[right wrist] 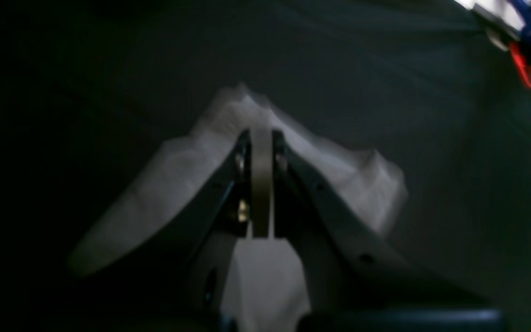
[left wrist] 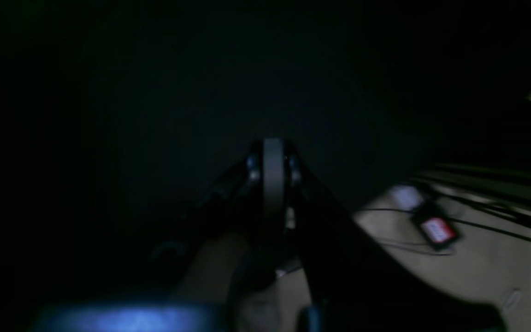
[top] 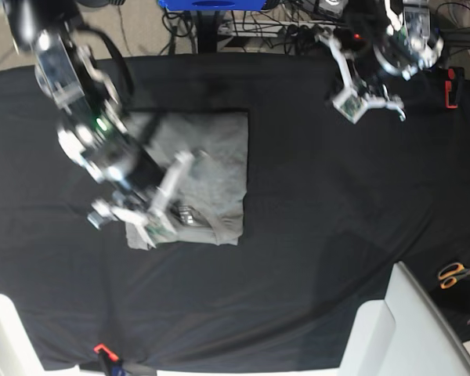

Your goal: Fold the T-shirt properly

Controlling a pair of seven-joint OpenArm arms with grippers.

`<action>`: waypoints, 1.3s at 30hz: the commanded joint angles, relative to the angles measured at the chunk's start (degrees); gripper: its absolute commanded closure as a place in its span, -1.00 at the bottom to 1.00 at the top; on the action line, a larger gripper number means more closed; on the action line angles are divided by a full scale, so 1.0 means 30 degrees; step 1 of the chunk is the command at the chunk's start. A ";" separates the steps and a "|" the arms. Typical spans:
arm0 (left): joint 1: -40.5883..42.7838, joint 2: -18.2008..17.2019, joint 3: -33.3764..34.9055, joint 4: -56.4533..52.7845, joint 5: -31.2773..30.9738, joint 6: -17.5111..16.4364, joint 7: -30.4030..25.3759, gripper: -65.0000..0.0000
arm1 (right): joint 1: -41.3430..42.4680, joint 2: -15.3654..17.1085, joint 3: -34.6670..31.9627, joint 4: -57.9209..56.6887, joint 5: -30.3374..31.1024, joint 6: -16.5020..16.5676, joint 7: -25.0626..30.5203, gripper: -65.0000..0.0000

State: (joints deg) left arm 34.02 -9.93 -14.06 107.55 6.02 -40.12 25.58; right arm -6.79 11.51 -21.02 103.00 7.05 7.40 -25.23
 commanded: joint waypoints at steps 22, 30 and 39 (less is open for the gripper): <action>0.8015 -0.0103 -0.3063 -0.6267 0.0029 0.0039 -0.5466 1.00 | -1.5628 -0.0568 0.7166 0.2721 0.0097 0.0010 0.0426 1.00; 0.2360 -0.0894 0.0132 -1.8428 0.0235 0.0039 -0.9041 1.00 | -1.1672 -0.0568 0.8456 -0.7623 0.0127 0.0010 -0.1508 1.00; -0.7487 -0.1597 0.8161 -3.5424 0.0088 0.0435 -1.4667 1.00 | -0.1415 -0.1330 0.8485 -3.4334 0.0127 0.0039 1.1913 0.98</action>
State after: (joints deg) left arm 11.07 -13.50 10.70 1.39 6.68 -39.03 -17.72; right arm -9.82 6.85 4.49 0.12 7.49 7.97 11.31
